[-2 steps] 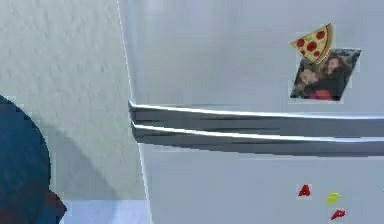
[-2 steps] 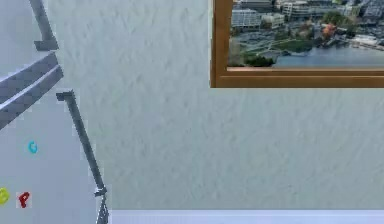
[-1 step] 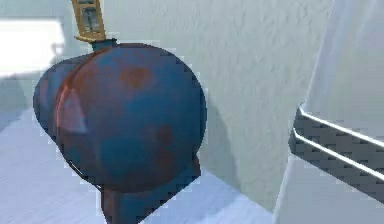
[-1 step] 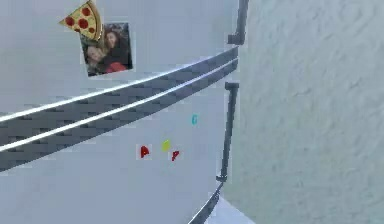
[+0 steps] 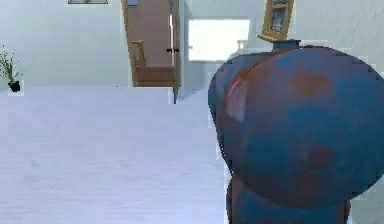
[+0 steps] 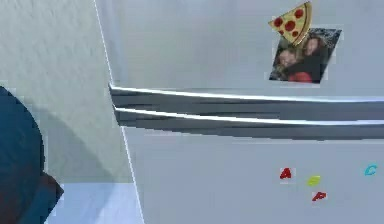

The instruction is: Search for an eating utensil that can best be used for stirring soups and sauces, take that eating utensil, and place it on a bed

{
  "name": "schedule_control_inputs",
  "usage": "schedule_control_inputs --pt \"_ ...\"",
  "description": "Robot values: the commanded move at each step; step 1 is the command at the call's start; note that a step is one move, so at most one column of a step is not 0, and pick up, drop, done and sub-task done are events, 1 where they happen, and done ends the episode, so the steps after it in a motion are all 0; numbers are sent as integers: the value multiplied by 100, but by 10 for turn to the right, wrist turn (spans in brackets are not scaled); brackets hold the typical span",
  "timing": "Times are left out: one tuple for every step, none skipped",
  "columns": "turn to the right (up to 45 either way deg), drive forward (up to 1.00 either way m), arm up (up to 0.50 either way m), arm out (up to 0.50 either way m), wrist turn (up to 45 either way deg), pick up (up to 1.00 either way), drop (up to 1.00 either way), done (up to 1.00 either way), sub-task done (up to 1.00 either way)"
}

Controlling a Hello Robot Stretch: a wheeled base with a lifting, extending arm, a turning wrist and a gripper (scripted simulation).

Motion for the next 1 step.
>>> schedule_control_inputs --pt "-450 0 0 0 0 0 0 0 0"
